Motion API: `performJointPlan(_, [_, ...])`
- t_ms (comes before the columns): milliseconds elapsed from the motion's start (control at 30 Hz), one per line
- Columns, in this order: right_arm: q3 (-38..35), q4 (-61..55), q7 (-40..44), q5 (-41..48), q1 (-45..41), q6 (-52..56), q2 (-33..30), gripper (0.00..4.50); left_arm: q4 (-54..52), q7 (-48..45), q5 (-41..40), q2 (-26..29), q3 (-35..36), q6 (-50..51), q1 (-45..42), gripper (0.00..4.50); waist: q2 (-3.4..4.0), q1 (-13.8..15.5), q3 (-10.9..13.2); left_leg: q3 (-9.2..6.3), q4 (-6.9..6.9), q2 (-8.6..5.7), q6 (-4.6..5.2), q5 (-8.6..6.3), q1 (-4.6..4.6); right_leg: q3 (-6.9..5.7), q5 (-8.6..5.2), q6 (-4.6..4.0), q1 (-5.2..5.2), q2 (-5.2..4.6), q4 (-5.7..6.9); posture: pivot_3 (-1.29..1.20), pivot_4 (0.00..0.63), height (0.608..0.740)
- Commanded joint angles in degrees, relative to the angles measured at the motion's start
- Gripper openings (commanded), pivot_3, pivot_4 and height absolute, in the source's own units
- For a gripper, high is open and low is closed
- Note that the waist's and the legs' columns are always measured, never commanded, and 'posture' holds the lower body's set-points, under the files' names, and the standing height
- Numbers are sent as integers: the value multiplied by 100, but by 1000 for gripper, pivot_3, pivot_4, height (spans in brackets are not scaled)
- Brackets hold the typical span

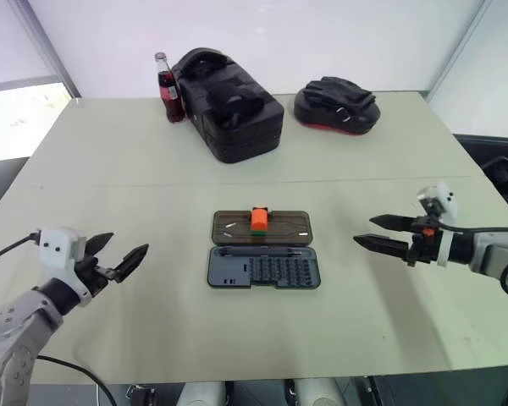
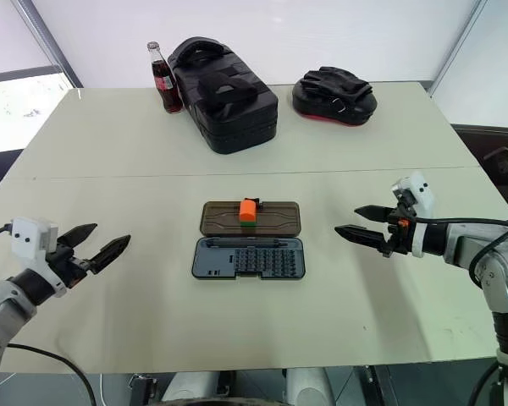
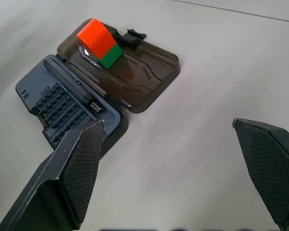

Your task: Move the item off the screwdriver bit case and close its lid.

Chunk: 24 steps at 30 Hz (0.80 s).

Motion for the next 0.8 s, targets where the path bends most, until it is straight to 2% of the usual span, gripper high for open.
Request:
performJointPlan(33, [-101, -78, -28, 21, -42, -127, 48, 4438, 29, -91, 51, 142, 48, -179, -152, 4500, 0, 0, 0, 0, 0, 0, 0, 0, 0, 0, 0, 0, 0, 0, 0, 0, 150, 740])
performJointPlan(233, [-19, -153, -93, 67, -120, -76, 126, 4438, 186, -617, -5, 472, -304, -294, -707, 4500, -1, 15, 0, 0, 0, -1, 0, 0, -1, 0, 2, 4, 0, 0, 1, 0, 150, 740])
performJointPlan(400, [417, -258, -124, -70, -417, -251, 403, 4438, 214, -1982, 257, 1152, -1481, -677, -1335, 4500, 2, -13, 0, 1, 1, -4, -1, 1, 1, 1, 1, 2, 1, 2, 3, 0, 150, 740])
performJointPlan(567, [876, -280, -190, -319, -671, -691, 898, 4438, 356, -2692, 265, 1317, -2135, -705, -1700, 4500, 3, -35, 0, 6, -2, 2, 0, 0, 7, 4, 8, 15, -2, 8, 9, 0, 150, 740])
performJointPlan(667, [1621, 160, -13, -1001, -793, -1799, 1503, 4438, 733, -2901, 459, 1229, -2469, -830, -1925, 4500, 2, -29, -1, 3, -2, 1, -1, 0, 9, 2, 8, 15, -3, 12, 18, 0, 150, 740])
performJointPlan(800, [2068, 1034, 250, -1486, -1178, -2574, 1965, 4438, 979, -2914, 492, 1205, -2431, -843, -2100, 4500, 3, -29, 1, 4, -2, 1, -1, 1, 13, 3, 8, 15, -2, 12, 21, 0, 150, 740])
